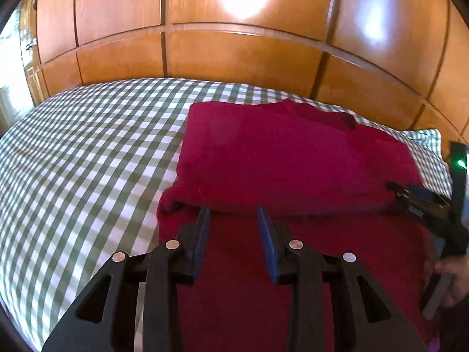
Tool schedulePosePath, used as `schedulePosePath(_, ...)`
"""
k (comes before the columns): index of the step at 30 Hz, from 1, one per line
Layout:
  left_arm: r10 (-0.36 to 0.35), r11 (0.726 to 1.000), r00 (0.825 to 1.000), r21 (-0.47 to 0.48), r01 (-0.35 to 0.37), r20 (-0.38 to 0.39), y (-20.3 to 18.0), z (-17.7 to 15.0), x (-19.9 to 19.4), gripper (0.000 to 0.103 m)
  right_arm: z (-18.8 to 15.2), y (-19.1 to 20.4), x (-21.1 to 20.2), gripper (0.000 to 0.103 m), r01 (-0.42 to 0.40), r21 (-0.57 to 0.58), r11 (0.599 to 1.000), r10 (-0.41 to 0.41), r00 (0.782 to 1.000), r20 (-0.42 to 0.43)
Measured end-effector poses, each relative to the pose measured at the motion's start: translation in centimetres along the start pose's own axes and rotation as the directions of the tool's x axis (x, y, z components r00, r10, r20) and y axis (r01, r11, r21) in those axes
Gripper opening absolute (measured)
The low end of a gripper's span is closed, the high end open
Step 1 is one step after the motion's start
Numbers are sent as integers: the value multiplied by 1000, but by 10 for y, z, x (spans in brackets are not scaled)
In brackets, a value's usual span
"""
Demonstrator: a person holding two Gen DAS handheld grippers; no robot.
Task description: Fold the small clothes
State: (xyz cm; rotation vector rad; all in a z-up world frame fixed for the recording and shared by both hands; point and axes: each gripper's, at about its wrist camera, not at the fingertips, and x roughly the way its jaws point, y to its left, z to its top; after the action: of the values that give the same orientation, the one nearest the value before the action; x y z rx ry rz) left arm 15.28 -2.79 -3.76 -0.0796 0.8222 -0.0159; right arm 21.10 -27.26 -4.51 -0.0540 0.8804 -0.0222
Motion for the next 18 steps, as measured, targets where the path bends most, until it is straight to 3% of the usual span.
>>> schedulePosePath(1, 0, 1000, 1000, 7, 0, 6, -1, -3, -6, 33, 0, 2, -4, 74, 10, -6, 1000, -10, 1000, -3)
schedulePosePath(3, -7, 1000, 1000, 17, 7, 16, -2, -9, -16, 33, -2, 4, -12, 95, 53, 2, 999, -53, 999, -7)
schedulePosePath(9, -19, 999, 1000, 36, 19, 15, 0, -26, -36, 33, -25, 10, -42, 95, 21, 15, 1000, -21, 1000, -17)
schedulePosePath(18, -3, 1000, 999, 28, 4, -49, 17, -61, -40, 33, -85, 1, -69, 96, 10, -7, 1000, -11, 993, -115)
